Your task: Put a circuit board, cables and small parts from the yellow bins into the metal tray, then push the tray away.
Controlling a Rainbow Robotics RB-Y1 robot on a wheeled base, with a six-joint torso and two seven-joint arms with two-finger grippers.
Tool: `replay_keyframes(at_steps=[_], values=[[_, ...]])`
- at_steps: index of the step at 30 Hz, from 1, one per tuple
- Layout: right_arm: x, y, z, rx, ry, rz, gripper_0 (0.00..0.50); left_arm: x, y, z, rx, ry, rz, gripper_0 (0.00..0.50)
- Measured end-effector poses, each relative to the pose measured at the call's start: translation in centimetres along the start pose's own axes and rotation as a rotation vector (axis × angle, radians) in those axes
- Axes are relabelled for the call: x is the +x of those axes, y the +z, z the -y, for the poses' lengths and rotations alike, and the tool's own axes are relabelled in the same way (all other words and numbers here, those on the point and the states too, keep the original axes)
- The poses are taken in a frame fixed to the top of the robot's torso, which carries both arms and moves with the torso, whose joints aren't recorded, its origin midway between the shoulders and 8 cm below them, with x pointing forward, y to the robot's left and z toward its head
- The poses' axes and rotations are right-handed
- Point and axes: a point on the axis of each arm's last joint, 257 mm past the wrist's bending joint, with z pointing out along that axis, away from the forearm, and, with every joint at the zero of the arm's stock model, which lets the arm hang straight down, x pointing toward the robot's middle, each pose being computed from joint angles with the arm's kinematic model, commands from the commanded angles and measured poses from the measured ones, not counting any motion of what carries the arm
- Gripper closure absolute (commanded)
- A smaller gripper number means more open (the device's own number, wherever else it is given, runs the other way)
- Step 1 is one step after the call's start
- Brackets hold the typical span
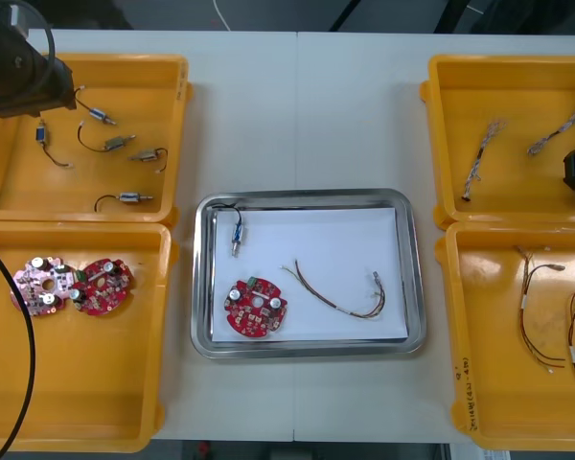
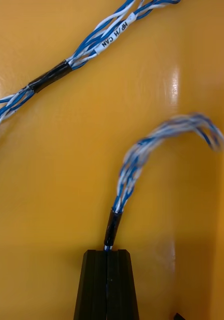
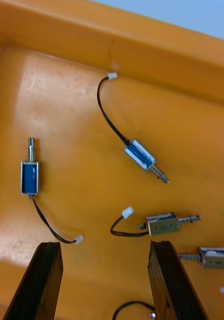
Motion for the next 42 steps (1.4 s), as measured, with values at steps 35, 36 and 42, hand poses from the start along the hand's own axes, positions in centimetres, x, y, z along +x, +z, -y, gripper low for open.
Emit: replay_keyframes(at_steps=[35, 36, 42], values=[[-1.8, -15.2, -5.2, -0.041, -0.291, -0.142, 0.500, -1.4, 7.2, -5.8, -0.030, 0.021, 0.100, 0.000], [-1.7, -15.7, -5.4, -0.040, -0.301, -0.146, 0.500, -1.3, 7.4, -6.0, -0.032, 0.017, 0.100, 0.000], [-2.8, -18.2, -8.1, -0.074, -0.385, -0.086, 0.500, -0.4, 8.4, -6.6, -0.038, 0.005, 0.093, 0.000]])
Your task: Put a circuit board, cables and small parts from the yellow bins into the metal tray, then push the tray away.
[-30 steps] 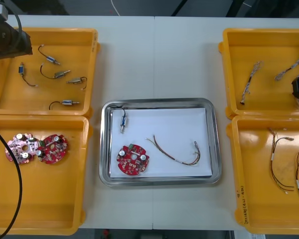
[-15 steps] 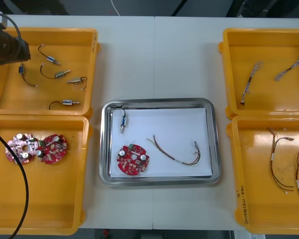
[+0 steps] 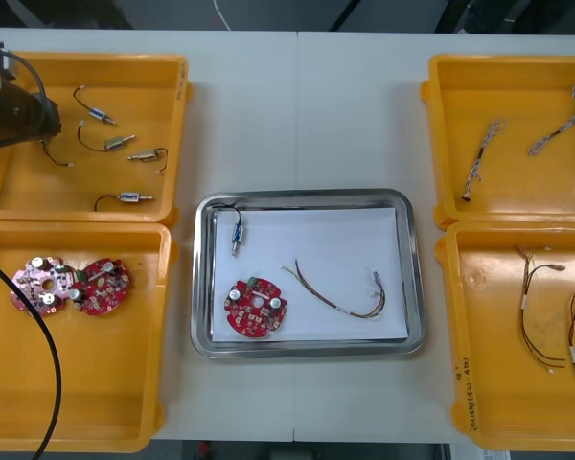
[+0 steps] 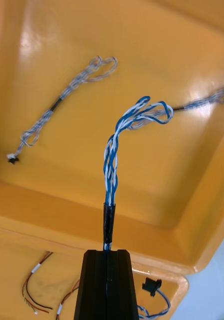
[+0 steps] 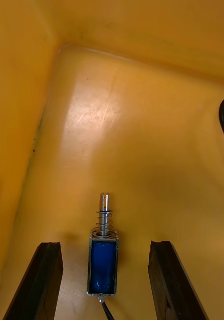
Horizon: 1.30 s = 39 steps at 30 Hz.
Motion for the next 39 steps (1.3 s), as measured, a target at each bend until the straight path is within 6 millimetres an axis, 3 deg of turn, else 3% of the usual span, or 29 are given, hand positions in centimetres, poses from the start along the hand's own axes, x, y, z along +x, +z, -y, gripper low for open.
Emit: replay_keyframes(at_steps=[7, 14, 19, 26, 28, 29, 30, 31, 32, 39], values=[[-2.8, -2.7, -3.5, -0.025, -0.117, 0.104, 0.500, 0.3, 0.2, 0.2, 0.007, -0.004, -0.003, 0.000], [-3.8, -3.9, -8.5, -0.041, -0.307, 0.123, 0.500, 0.3, 0.4, 0.9, 0.021, 0.004, -0.001, 0.000], [-3.6, -4.3, -14.0, -0.089, -0.334, 0.129, 0.500, 0.5, 0.8, 1.0, 0.025, 0.009, 0.015, 0.000], [-1.5, -3.8, -20.9, -0.173, -0.500, 0.075, 0.500, 0.4, 0.9, 0.9, 0.023, 0.014, 0.019, 0.000], [-1.0, -3.7, -22.3, -0.184, -0.549, 0.060, 0.500, 0.4, 0.9, 0.9, 0.022, 0.014, 0.020, 0.079], [-0.7, -3.6, -22.9, -0.186, -0.573, 0.054, 0.500, 0.4, 0.9, 0.9, 0.022, 0.014, 0.023, 0.189], [-0.5, -3.6, -23.4, -0.188, -0.595, 0.049, 0.500, 0.4, 1.0, 0.8, 0.022, 0.013, 0.027, 0.365], [-0.2, -3.5, -23.9, -0.188, -0.617, 0.043, 0.500, 0.3, 1.0, 0.8, 0.021, 0.013, 0.030, 0.480], [0.1, -3.4, -24.4, -0.187, -0.638, 0.039, 0.500, 0.3, 1.0, 0.7, 0.021, 0.012, 0.032, 0.500], [0.5, -2.5, -26.9, -0.183, -0.728, 0.035, 0.500, 0.3, 1.0, 0.7, 0.025, 0.008, 0.033, 0.500]])
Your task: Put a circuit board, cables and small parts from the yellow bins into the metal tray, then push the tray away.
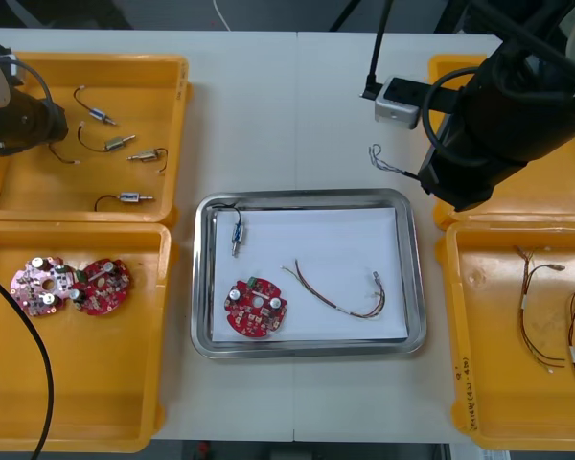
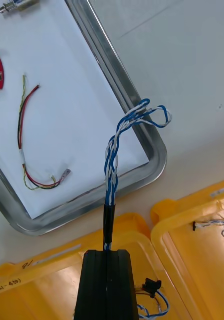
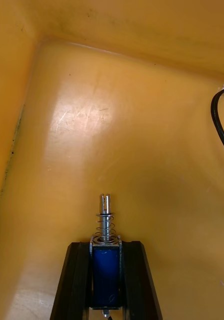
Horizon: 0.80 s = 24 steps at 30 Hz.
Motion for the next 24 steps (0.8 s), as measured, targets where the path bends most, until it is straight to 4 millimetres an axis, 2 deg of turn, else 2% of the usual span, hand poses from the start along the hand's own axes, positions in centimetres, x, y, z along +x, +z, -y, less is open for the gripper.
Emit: replay_keyframes(at_steps=[3, 8, 11, 18, 24], values=[[-1.1, 0.6, -0.3, 0.014, -0.049, 0.012, 0.500, 0.0, 0.0, 0.0, 0.001, -0.002, 0.000, 0.500], [-2.6, 1.5, -1.4, -0.005, -0.234, 0.021, 0.500, 0.6, -0.7, -0.2, 0.001, 0.003, -0.048, 0.500], [-3.4, 2.1, -1.6, -0.003, -0.282, 0.021, 0.500, 1.0, -2.5, -0.3, 0.001, 0.024, -0.111, 0.500], [-4.9, 4.7, -2.5, 0.041, -0.409, 0.004, 0.500, -0.6, -7.3, 0.1, 0.013, 0.055, -0.156, 0.500], [-5.3, 7.9, -3.4, 0.015, -0.414, 0.001, 0.500, -1.1, -9.6, 0.6, 0.013, 0.082, -0.174, 0.500]])
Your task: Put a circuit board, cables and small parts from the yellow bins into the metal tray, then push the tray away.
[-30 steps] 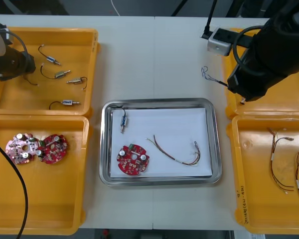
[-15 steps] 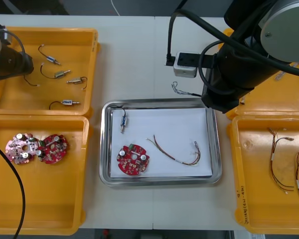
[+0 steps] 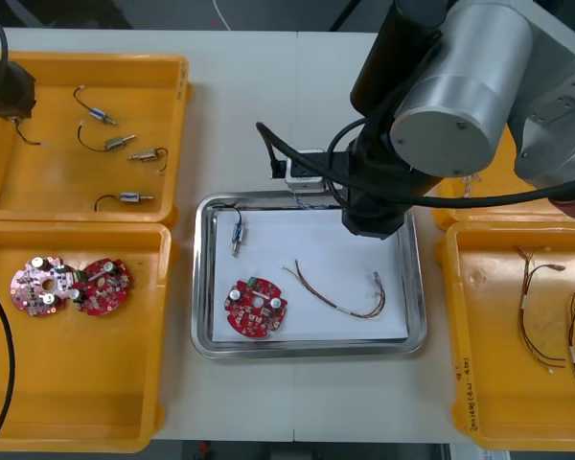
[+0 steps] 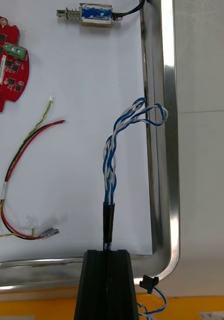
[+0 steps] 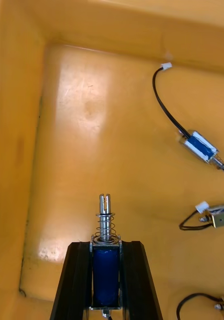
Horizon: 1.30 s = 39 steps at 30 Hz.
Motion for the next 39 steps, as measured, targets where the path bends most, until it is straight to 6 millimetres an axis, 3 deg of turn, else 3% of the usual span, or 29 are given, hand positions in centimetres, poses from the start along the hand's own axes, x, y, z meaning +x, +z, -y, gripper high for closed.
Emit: replay_keyframes(at_steps=[13, 22, 30, 31, 32, 33, 34, 35, 39], values=[[1.5, 5.8, 0.5, 0.016, 0.006, -0.043, 0.500, 0.6, -4.7, 2.3, -0.002, 0.087, -0.037, 0.500], [2.7, 8.4, -0.9, -0.022, -0.005, -0.056, 0.500, 1.3, -8.0, 7.1, 0.027, 0.218, -0.034, 0.500], [3.8, 9.3, -1.5, -0.044, -0.011, -0.086, 0.500, 2.1, -10.3, 11.4, 0.060, 0.173, -0.008, 0.500], [3.8, 9.4, -1.5, -0.044, -0.013, -0.086, 0.484, 2.1, -10.5, 12.0, 0.070, 0.173, -0.004, 0.500], [3.8, 9.4, -1.5, -0.044, -0.014, -0.086, 0.412, 2.2, -10.7, 12.5, 0.079, 0.175, 0.000, 0.500], [3.8, 9.4, -1.5, -0.044, -0.014, -0.086, 0.301, 2.3, -10.8, 13.1, 0.088, 0.183, 0.003, 0.500], [3.8, 9.4, -1.5, -0.044, -0.014, -0.086, 0.120, 2.5, -11.0, 13.7, 0.099, 0.196, 0.006, 0.500], [3.7, 9.4, -1.5, -0.044, -0.014, -0.085, 0.000, 2.6, -11.1, 14.2, 0.107, 0.212, 0.009, 0.500], [3.7, 9.4, -1.5, -0.042, -0.013, -0.082, 0.000, 3.4, -11.6, 16.3, 0.136, 0.276, 0.016, 0.500]])
